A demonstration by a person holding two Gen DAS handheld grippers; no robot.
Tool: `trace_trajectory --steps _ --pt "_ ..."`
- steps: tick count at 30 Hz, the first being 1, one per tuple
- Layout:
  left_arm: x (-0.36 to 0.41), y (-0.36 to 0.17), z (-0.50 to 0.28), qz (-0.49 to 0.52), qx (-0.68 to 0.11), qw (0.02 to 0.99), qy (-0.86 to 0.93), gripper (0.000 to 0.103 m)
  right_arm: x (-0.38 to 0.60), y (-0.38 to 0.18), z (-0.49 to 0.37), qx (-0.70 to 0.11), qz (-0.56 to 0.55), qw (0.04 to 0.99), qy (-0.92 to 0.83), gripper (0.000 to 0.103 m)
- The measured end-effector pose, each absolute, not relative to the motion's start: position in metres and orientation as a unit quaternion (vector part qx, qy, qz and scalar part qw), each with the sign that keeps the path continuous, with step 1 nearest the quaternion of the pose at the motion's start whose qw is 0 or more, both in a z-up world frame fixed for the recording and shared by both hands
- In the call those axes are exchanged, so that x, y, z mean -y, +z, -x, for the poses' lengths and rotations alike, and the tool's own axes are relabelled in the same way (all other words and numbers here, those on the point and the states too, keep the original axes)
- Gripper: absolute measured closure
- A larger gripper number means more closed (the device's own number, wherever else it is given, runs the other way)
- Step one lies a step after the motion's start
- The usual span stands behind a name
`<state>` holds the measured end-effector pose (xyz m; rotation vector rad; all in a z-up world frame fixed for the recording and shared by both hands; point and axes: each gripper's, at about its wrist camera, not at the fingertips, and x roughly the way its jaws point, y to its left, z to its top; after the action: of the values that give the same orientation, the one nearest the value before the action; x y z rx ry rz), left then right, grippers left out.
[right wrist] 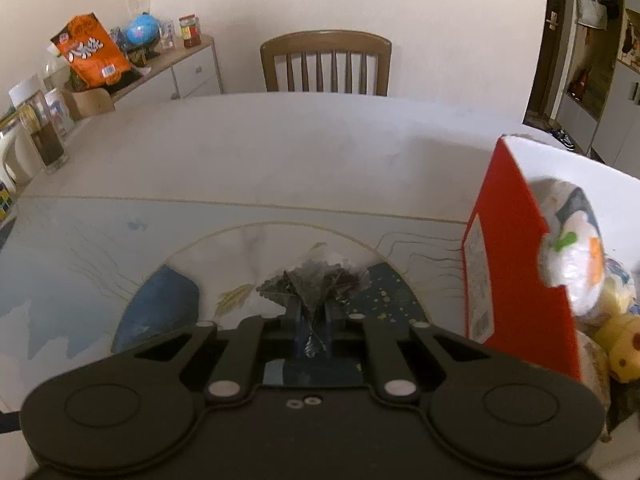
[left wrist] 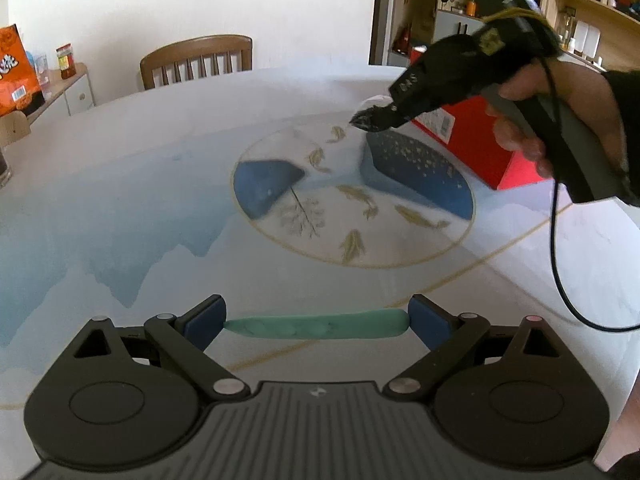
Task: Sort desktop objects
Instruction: 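Carry the mesh bag in the right tool while the left tool carries the green stick into the box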
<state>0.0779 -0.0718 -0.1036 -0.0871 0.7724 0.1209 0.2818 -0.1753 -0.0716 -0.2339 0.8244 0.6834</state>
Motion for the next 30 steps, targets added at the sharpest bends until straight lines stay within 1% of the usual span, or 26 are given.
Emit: trace_trajectory --steps 16,30 --pt "0.068 -0.058 -0.102 0.032 -0.343 0.938 0.044 0.005 0.219 -0.022 -0.261 -0.373 0.057 0.867 0.325 0.093" --pt "0.090 -0.003 -0.125 0.025 -0.301 0.953 -0.004 0.005 0.272 0.019 -0.243 -0.344 0.015 0.889 0.302 0.093"
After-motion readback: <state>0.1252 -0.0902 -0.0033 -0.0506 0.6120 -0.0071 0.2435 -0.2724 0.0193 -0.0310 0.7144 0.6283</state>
